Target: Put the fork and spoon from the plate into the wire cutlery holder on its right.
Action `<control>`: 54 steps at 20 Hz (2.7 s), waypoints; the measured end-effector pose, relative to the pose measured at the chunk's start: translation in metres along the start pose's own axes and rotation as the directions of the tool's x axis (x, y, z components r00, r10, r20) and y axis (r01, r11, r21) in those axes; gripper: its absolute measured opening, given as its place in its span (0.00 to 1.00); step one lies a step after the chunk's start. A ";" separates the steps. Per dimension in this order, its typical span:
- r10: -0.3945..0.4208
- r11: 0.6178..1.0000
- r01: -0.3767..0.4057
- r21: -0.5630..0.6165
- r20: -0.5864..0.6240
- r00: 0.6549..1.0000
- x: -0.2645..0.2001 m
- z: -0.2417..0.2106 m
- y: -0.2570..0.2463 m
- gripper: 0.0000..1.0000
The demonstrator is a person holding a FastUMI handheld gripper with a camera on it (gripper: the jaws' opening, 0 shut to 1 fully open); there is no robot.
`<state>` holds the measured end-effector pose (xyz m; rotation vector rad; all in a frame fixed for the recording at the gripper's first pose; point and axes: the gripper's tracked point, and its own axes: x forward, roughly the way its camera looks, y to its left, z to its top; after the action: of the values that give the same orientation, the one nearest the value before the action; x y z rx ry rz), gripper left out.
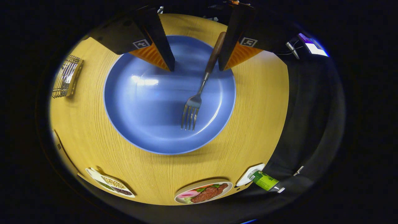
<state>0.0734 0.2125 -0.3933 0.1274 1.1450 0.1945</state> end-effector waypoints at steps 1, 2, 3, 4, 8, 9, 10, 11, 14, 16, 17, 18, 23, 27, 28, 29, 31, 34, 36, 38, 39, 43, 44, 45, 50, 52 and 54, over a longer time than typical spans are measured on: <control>-0.006 1.000 0.006 0.002 -0.002 1.000 0.001 -0.002 0.000 0.86; -0.004 1.000 0.004 0.003 -0.008 1.000 0.002 -0.003 0.000 0.77; -0.005 1.000 0.005 0.003 -0.011 1.000 0.003 -0.005 0.001 0.74; -0.005 1.000 0.005 0.004 -0.011 1.000 0.003 -0.004 0.001 0.67; -0.001 1.000 0.001 0.017 -0.023 1.000 0.004 -0.009 0.001 0.20; 0.005 1.000 -0.004 0.029 -0.021 1.000 0.007 -0.010 0.000 0.16; 0.023 0.998 -0.022 0.058 -0.016 1.000 0.005 -0.004 0.000 0.16; 0.047 0.997 -0.046 0.069 -0.022 0.999 0.006 -0.009 0.004 0.12; 0.099 0.994 -0.098 0.058 -0.015 0.995 -0.001 -0.008 0.005 0.10; 0.124 0.991 -0.124 0.058 -0.001 0.992 -0.009 -0.005 0.004 0.07; 0.131 0.989 -0.131 0.063 0.007 0.991 -0.013 -0.003 0.003 0.07; 0.132 0.989 -0.133 0.067 0.021 0.991 -0.020 0.000 0.000 0.07; 0.139 0.986 -0.143 0.082 0.055 0.989 -0.065 0.006 -0.026 0.07; 0.120 0.992 -0.123 0.033 0.073 0.990 -0.119 0.006 -0.056 0.07; 0.111 0.993 -0.113 0.027 0.072 0.991 -0.133 0.004 -0.065 0.07; 0.104 0.994 -0.106 0.018 0.069 0.992 -0.149 0.002 -0.072 0.07; 0.092 0.996 -0.093 0.006 0.066 0.994 -0.179 -0.002 -0.088 0.07; 0.050 0.999 -0.050 -0.015 0.041 0.998 -0.213 -0.009 -0.121 0.07; 0.014 1.000 -0.013 -0.026 0.016 1.000 -0.231 -0.013 -0.146 0.07; -0.011 0.999 0.010 -0.039 -0.022 1.000 -0.246 -0.019 -0.167 0.07; -0.025 0.998 0.023 -0.052 -0.050 0.998 -0.251 -0.023 -0.178 0.07; -0.058 0.994 0.036 -0.102 -0.218 0.974 -0.271 -0.035 -0.215 0.07; -0.072 0.992 0.043 -0.119 -0.255 0.964 -0.273 -0.035 -0.224 0.07; -0.086 0.989 0.047 -0.138 -0.293 0.952 -0.275 -0.035 -0.232 0.07; -0.139 0.976 0.043 -0.213 -0.460 0.877 -0.276 -0.043 -0.258 0.07; -0.165 0.968 0.041 -0.248 -0.501 0.850 -0.273 -0.044 -0.265 0.07; -0.171 0.966 0.036 -0.256 -0.529 0.832 -0.268 -0.043 -0.268 0.07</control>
<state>-0.0488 -0.1075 -0.2255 -0.2206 1.6888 0.2792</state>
